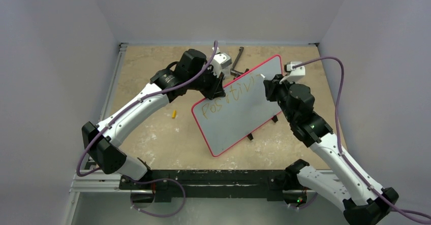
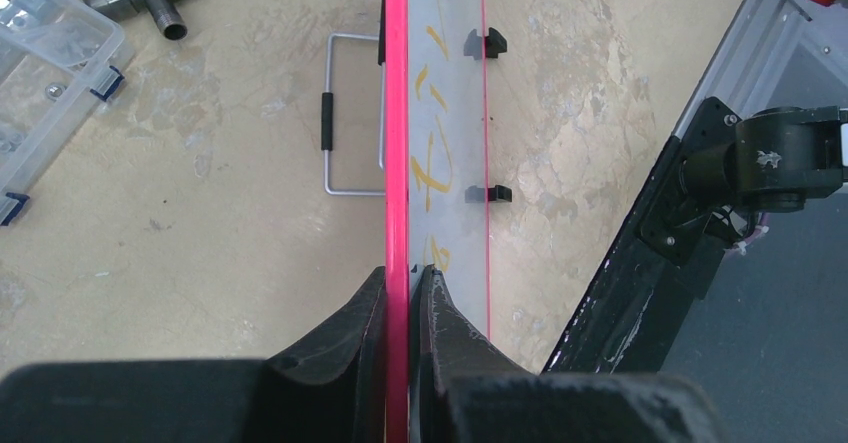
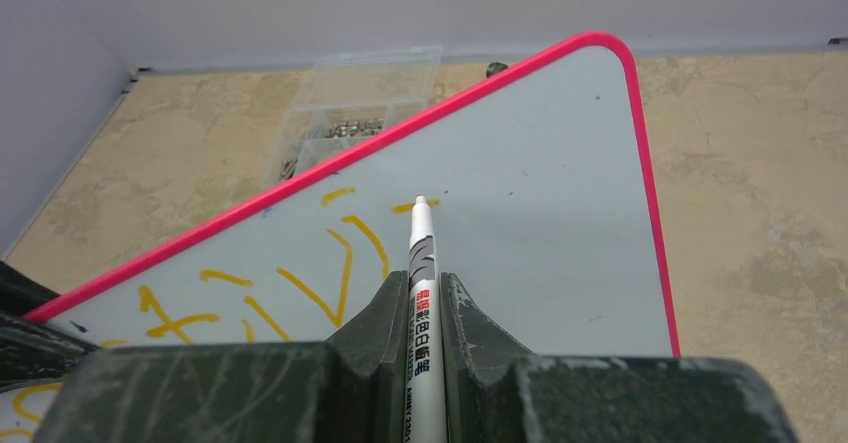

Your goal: Write a sentence on the whiteboard

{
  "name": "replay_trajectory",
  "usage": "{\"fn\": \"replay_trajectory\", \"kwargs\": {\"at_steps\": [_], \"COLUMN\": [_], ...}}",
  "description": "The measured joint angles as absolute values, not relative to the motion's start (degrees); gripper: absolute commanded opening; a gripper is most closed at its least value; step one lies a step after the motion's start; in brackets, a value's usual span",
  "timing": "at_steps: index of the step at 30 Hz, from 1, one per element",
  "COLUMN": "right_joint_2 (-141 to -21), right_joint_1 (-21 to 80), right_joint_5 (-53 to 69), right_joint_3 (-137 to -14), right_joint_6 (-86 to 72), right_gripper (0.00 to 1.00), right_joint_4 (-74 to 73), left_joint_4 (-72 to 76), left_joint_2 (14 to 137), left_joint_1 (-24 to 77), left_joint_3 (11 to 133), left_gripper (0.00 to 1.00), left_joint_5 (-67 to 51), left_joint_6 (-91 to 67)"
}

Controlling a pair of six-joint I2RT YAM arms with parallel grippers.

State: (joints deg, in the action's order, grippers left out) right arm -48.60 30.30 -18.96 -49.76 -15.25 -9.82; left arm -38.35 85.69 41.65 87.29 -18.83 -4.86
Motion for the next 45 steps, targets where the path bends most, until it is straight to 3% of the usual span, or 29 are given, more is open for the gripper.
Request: {"fn": "replay_trajectory", "kwargs": {"at_steps": [45], "right_joint_2": [-49.54], "right_joint_1": [30.3], "right_joint_5": [-18.57], "right_joint_3": [-45.23], "right_joint_6": [-16.73], "right_gripper": [0.0], "right_joint_4": [-7.81], "left_joint_4": [-38.74], "left_joint_2": [85.69], "left_joint_1": [41.63], "left_joint_3": [87.29], "left_gripper": [0.0], "left_joint_5": [-17.78], "left_joint_6": [-4.95]}}
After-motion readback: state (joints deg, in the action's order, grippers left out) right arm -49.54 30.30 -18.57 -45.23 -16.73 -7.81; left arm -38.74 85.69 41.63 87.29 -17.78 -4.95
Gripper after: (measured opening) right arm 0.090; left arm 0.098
